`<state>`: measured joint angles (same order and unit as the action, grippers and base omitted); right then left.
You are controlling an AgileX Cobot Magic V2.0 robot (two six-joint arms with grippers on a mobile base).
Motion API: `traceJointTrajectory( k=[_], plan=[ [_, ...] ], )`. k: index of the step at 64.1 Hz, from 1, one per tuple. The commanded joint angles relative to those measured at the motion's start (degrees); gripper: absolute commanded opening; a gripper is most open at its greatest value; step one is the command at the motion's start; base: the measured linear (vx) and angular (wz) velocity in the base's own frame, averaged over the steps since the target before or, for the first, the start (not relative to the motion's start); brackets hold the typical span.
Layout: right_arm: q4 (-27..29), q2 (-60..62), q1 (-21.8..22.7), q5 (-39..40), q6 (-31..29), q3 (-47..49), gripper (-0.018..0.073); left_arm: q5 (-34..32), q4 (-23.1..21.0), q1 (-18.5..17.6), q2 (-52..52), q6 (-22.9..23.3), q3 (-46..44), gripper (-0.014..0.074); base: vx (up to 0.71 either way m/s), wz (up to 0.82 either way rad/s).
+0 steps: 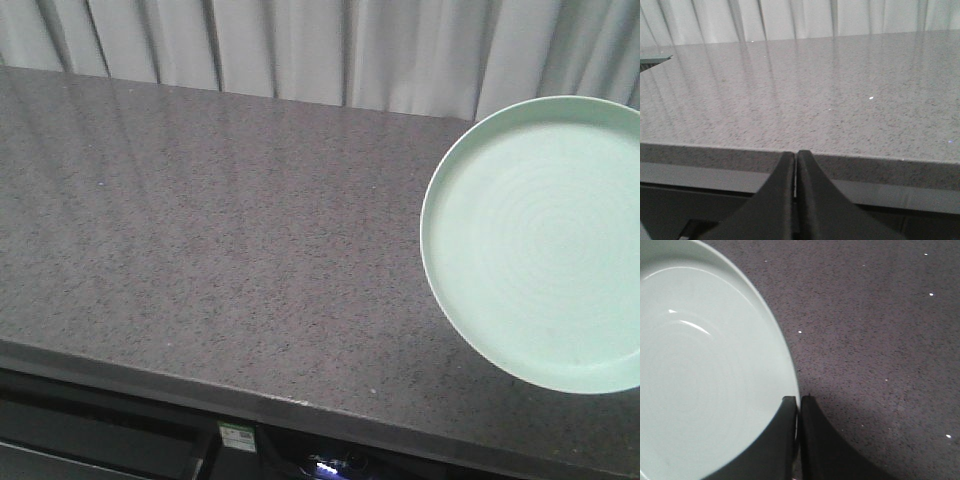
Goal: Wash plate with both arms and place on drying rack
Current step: 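Hold the plate in the right gripper while the base turns away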
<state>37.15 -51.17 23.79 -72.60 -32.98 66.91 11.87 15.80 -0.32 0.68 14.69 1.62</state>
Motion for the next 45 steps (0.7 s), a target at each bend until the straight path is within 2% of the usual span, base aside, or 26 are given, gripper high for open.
traceJointTrajectory(
  k=[1, 45],
  plan=[
    [2.64, 0.36, 0.40, -0.53, -0.48, 1.24, -0.0006, -3.79, 0.11, -0.26, 0.85, 0.14, 1.36, -0.0006, -0.08, 0.39],
    [2.64, 0.36, 0.40, -0.53, -0.36, 1.24, -0.0006, -3.79, 0.11, -0.26, 0.85, 0.14, 1.36, -0.0006, -0.09, 0.43]
  ],
)
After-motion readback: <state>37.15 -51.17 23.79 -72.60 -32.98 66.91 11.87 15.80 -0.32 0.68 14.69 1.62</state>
